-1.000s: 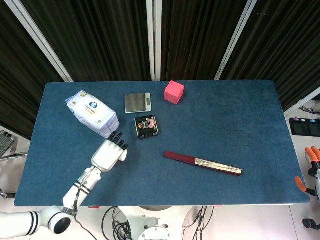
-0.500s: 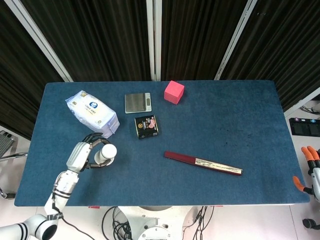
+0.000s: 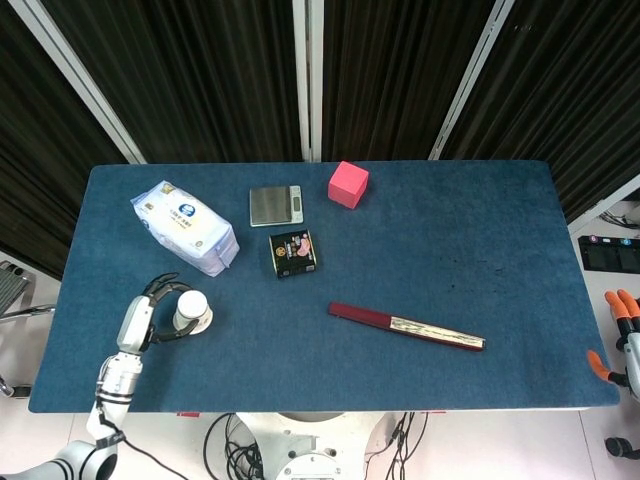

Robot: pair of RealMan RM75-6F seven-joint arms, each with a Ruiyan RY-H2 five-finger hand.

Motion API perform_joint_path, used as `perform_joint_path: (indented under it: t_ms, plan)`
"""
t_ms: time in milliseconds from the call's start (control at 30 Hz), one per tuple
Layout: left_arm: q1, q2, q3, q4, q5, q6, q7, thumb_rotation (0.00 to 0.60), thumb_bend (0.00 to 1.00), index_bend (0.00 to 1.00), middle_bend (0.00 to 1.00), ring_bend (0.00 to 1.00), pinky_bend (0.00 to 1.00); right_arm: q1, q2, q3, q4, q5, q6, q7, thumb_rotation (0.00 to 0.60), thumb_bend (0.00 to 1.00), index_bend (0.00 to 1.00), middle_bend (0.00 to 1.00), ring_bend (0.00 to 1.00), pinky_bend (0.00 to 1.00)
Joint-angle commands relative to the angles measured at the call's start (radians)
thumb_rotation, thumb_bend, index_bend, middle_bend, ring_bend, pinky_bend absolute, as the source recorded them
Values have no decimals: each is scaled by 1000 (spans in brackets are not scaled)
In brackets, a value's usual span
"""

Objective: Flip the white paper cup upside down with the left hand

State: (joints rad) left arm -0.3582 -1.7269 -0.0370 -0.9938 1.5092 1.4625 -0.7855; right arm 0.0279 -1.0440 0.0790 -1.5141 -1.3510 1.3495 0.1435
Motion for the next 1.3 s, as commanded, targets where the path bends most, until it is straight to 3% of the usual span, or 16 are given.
perform_joint_path:
  t_ms: [33,233,400,600,733,833,1000,1100,1167,1233,1300]
  plan:
    - [3,-18,-3,29,10,-1,-18,600,205,424,448,144,147,0,1,1,-2,0,1,1,600,246,0,0,0,0]
    - [4,-26,-1,51,27,1,-52,600,205,312,349,91,138,2,2,0,-2,1,-2,1,600,246,0,0,0,0]
    - [6,-18,8,57,46,4,-80,600,190,172,195,36,118,2,0,-1,2,3,-4,2,600,246,0,0,0,0]
    - [17,0,7,23,60,33,-79,600,184,142,174,22,116,2,-2,1,5,4,1,4,600,247,0,0,0,0]
    - [25,54,-13,-51,89,114,-8,600,176,120,157,3,113,1,-1,3,1,0,9,3,600,246,0,0,0,0]
    - [41,148,-33,-188,77,138,116,600,180,132,156,0,106,-4,-10,13,5,20,28,-37,600,247,0,0,0,0]
    - [84,414,-26,-492,0,77,418,600,187,197,175,4,93,-14,-25,23,3,40,56,-72,600,247,0,0,0,0]
    - [110,543,20,-540,-18,41,769,600,146,160,191,15,97,-23,-44,22,27,4,100,-60,600,241,0,0,0,0]
    - [139,575,41,-552,-54,43,1033,600,70,133,177,16,82,-34,-64,17,55,-29,139,-33,600,223,0,0,0,0]
    - [167,575,54,-580,-88,41,1079,600,38,115,160,12,55,-44,-79,16,77,-45,169,-22,600,195,0,0,0,0]
    - [200,573,55,-588,-117,52,1015,600,30,93,136,2,20,-53,-90,18,89,-42,184,-27,600,177,0,0,0,0]
